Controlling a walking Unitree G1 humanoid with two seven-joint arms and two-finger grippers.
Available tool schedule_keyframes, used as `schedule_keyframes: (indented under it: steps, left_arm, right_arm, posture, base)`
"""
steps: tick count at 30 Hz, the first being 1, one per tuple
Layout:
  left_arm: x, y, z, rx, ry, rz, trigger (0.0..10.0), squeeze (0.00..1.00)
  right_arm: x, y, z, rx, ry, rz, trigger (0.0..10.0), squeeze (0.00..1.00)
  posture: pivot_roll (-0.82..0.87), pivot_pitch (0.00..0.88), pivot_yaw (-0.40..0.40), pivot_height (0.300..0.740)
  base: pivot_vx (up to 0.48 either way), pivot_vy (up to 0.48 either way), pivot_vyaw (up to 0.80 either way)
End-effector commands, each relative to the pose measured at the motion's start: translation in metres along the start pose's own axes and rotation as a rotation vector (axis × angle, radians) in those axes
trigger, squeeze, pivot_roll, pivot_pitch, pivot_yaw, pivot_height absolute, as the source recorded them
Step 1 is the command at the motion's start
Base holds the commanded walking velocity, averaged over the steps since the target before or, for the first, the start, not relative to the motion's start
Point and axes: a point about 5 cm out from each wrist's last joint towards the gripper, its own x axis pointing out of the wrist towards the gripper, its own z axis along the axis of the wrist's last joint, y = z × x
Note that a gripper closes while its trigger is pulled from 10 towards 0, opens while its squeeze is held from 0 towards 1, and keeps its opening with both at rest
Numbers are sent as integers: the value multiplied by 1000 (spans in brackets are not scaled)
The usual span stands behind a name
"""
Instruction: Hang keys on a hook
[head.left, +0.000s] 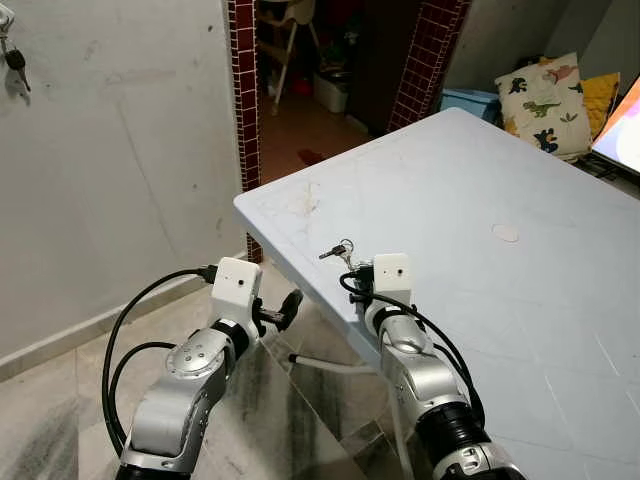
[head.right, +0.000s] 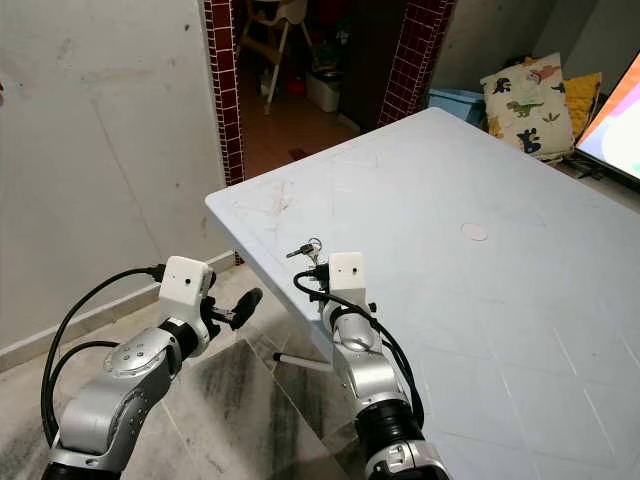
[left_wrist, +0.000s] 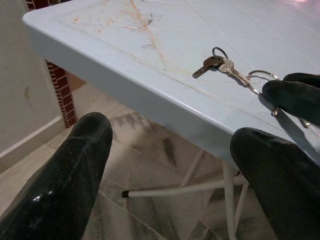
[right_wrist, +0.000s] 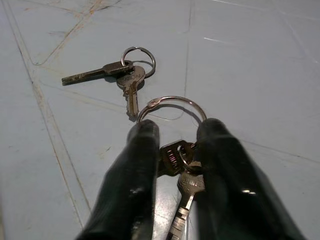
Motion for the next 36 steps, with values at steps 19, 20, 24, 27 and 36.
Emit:
schedule_keyframes:
  steps: [19,20,24,27,36]
  left_arm:
    - [2,0,10,18,-20,-18,10000,0]
    - [2,0,10,18,-20,-18,10000,0]
    - [3,0,10,14,-23,-16,10000,0]
    - [3,-1,10,11,-25,-17,10000,0]
    - [4,-2,11,5,-36,-11,10000,0]
  right_arm:
    - [-1,-2,-23,56,113,-6,0,0]
    - [-1,-2,-23,56,113,-6,0,0]
    - [-1,-3,-23,60,113,-6,0,0]
    - [-1,-3,-22,65,111,-7,0,0]
    - [1,-9,-7,121,20,-27,0,0]
  posture:
    - [182,34,-62,740]
    - [182,34,-62,740]
    - [180,34,-64,740]
    - [177,32,-66,740]
    - [179,30,-74,740]
  base:
    - [0,0,0]
    - [0,0,0]
    - [0,0,0]
    - [0,0,0]
    - [0,0,0]
